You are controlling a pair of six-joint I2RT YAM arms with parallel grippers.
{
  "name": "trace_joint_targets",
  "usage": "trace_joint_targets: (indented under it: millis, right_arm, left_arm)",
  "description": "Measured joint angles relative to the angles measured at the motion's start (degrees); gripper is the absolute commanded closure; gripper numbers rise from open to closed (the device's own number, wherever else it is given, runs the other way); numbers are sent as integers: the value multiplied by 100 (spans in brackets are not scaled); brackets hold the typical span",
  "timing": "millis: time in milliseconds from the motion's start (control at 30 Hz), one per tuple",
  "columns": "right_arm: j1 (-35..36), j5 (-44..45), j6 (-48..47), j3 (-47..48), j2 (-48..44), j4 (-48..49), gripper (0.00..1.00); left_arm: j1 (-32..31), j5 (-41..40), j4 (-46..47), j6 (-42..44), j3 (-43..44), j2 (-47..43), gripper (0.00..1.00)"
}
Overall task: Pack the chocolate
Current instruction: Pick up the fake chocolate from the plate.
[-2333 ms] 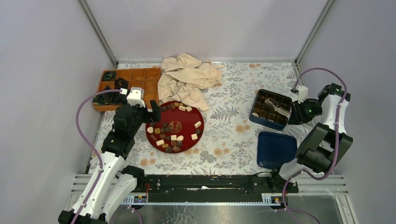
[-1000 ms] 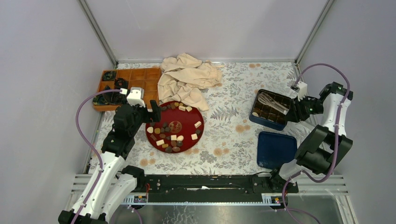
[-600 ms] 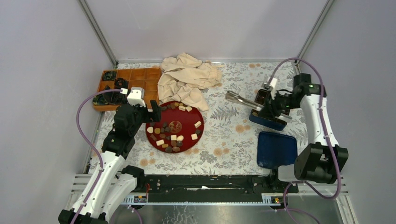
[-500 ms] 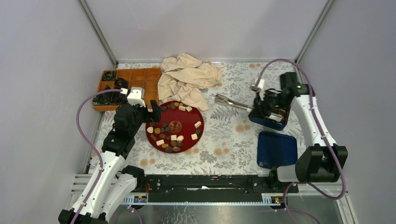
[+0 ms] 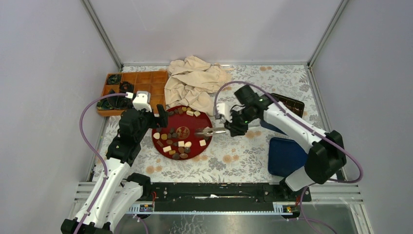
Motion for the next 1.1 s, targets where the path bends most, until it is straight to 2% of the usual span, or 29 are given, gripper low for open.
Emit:
trace_joint_targets:
  millis: [200,433,1100]
  right_arm:
    - [798,802,114,238,651,52,62]
    - [1322,1325,138,498,1165,81,61]
    - [1735,1453,146,776,1547,-70,57]
  left_arm:
    - [0,-2,0,0,0,-2,2]
    - [0,0,0,0,0,-4,2]
    - [0,-2,0,0,0,-44,2]
